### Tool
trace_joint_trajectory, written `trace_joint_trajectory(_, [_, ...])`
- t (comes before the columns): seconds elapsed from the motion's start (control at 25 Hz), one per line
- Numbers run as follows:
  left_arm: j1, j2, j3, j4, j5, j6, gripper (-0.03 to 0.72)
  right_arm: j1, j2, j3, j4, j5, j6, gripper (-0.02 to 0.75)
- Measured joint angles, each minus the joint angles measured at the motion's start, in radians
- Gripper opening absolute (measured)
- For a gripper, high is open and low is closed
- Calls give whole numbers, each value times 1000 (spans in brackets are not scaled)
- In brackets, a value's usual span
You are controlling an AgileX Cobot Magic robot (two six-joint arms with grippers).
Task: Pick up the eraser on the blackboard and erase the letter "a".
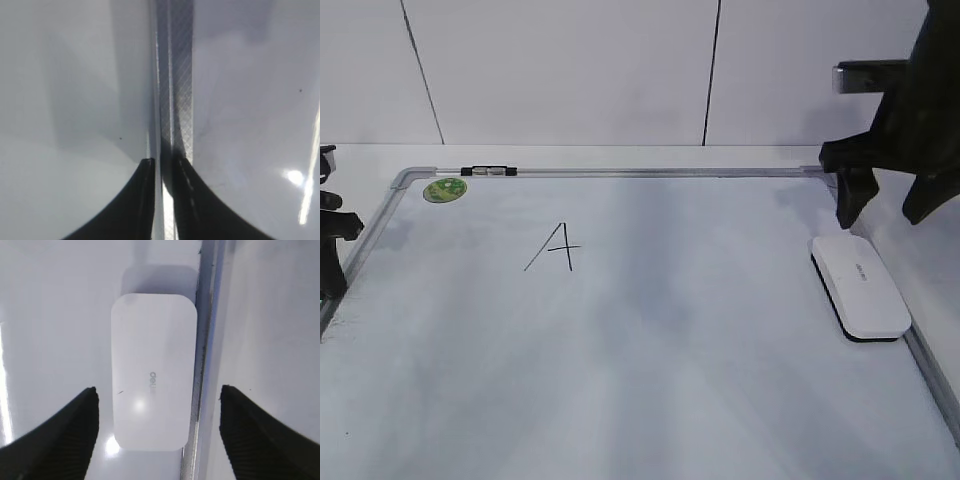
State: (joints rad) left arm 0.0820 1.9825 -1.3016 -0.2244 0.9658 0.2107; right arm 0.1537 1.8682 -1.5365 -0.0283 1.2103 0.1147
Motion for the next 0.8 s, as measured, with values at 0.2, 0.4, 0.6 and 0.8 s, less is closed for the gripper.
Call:
trace_joint_trajectory(0.2, [0,0,-53,8,42,0,243,0,-68,0,1,8,-10,592])
trace_joint_trajectory(0.4, [0,-11,-165,12,131,0,389,0,-79,0,12,11,-27,592])
trace_joint_trajectory(0.6, [0,-96,-220,12,227,-2,407,0,-114,0,82,12,-68,592])
trace_joint_trajectory(0.8, [0,-227,-224,5,249,-46,410,5,-194,0,91,17,-76,592])
